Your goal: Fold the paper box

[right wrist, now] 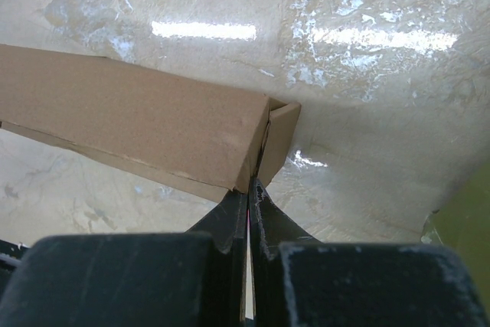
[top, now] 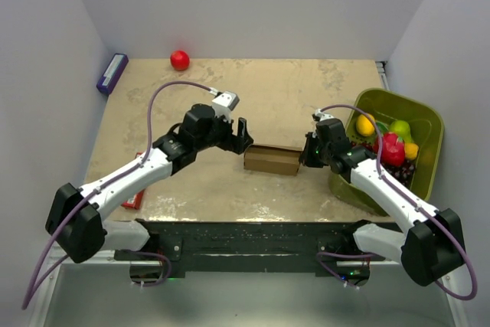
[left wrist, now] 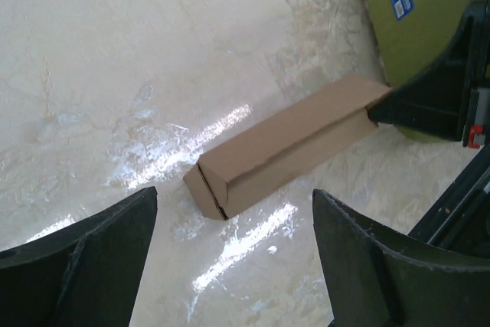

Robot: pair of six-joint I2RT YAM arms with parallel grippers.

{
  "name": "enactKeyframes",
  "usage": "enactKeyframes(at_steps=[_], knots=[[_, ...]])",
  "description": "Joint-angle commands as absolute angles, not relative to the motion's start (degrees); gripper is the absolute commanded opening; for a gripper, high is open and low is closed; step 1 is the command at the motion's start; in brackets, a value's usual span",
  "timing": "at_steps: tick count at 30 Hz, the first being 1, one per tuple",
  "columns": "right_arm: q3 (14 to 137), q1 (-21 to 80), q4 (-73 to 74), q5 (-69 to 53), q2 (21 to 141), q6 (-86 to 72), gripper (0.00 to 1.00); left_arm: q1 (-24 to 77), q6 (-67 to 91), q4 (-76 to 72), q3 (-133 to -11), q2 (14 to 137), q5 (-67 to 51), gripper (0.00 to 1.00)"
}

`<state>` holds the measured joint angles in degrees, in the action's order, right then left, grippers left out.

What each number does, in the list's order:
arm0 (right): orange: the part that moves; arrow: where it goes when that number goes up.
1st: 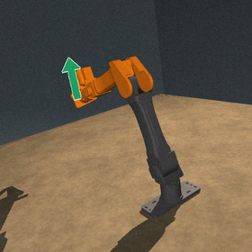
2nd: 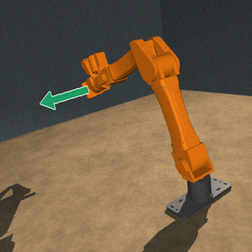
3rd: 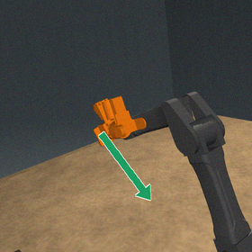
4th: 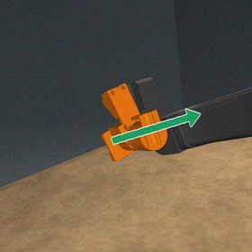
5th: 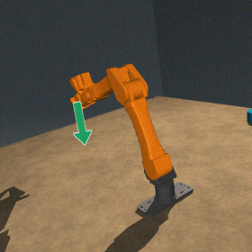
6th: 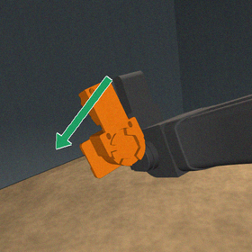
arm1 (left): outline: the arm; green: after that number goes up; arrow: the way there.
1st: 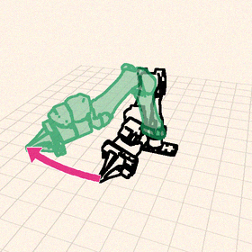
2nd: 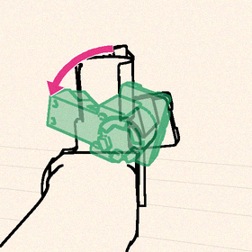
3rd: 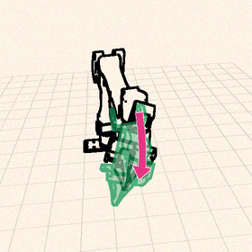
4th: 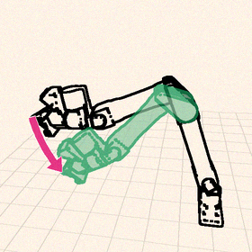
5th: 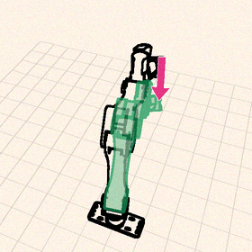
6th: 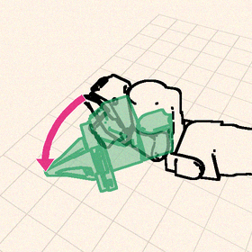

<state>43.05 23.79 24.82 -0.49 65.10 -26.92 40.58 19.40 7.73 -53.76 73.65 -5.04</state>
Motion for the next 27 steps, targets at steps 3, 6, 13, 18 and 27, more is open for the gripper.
enactKeyframes(at_steps=[3,6,13,18,27], knots=[[41.8,24.3,26.0,2.2,64.2,-26.3,0.00,36.6,23.6,-3.3,-53.0,79.0,-14.9,0.81],[41.5,24.2,25.8,2.0,64.0,-26.3,0.00,35.7,24.0,-5.2,-53.1,81.8,-14.9,0.79],[40.8,24.3,25.2,1.7,64.2,-26.3,0.00,35.2,24.1,-7.9,-52.1,86.1,-13.3,0.75],[40.7,24.3,25.0,1.7,64.4,-26.3,0.00,35.1,24.1,-9.5,-50.4,87.0,-12.2,0.67],[41.5,24.3,26.0,1.1,65.0,-26.1,0.07,35.2,25.0,-13.4,-43.7,87.7,-13.6,0.57]])
